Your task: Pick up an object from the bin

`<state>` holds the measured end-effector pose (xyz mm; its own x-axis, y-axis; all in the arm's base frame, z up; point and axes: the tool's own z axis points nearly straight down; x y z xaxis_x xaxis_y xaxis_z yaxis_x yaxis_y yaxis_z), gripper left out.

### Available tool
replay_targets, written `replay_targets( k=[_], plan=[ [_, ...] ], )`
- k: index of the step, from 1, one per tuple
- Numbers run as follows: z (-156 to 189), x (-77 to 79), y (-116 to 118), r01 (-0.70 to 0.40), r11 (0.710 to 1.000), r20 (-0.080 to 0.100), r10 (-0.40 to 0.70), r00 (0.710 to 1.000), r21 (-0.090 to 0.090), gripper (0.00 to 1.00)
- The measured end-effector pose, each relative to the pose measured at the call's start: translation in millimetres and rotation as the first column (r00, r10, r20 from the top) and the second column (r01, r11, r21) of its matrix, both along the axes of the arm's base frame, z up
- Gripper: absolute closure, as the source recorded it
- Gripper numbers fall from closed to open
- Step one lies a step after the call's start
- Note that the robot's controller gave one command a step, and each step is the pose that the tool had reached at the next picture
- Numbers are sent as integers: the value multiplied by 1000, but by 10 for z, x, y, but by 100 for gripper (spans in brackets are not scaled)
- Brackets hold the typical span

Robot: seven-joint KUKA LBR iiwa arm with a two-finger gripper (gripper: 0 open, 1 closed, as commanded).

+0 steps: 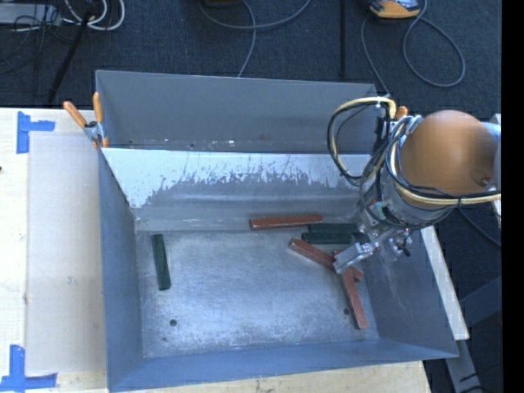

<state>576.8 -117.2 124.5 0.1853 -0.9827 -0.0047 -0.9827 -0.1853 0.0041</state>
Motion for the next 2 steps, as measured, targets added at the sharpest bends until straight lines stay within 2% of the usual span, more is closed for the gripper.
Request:
replay_targets(
  k=[1, 2],
  plan=[
    [-551, 65, 314, 210, 978, 1, -210, 978, -4, 0],
    [-549, 61, 321, 213, 977, 0, -213, 977, -2, 100]
  ],
)
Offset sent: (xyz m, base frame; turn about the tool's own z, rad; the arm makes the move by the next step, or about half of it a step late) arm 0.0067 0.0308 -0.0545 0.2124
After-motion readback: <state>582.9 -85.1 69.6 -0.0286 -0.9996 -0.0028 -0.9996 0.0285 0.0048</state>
